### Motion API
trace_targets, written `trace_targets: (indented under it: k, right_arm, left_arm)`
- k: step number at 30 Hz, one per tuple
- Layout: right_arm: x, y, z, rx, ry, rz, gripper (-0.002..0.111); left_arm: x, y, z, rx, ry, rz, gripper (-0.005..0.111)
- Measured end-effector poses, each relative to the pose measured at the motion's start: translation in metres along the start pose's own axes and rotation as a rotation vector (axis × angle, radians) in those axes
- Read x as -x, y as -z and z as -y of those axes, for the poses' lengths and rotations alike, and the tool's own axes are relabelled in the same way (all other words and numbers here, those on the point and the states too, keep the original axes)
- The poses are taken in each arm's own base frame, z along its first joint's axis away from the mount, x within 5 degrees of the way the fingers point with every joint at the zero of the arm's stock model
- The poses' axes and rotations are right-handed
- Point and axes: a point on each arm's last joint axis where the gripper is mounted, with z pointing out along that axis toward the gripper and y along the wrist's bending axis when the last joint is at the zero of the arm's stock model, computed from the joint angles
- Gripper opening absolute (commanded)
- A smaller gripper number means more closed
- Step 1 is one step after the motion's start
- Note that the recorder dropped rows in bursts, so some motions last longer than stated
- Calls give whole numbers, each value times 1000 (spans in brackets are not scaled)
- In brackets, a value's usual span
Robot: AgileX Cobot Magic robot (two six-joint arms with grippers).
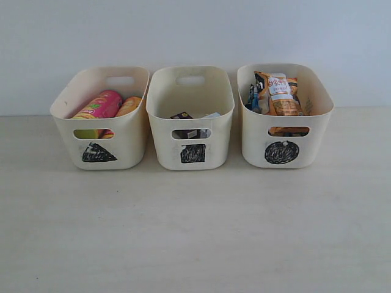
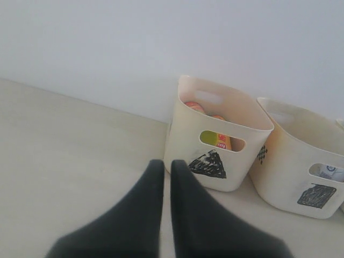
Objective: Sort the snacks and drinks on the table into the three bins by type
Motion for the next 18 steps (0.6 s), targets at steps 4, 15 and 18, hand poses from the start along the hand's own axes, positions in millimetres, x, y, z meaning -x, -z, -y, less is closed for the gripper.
trace_targets:
  k: [4, 15, 18]
  right_arm:
    - [-8, 17, -1, 24, -41, 48, 0]
    - [-33, 44, -18, 222, -7, 104, 0]
    - [-45, 47, -15, 233, -5, 121, 0]
  left_arm:
    - [0, 0, 0, 0, -2, 0, 4]
    - [0, 0, 0, 0, -2, 0, 4]
    - [0, 0, 0, 0, -2, 0, 4]
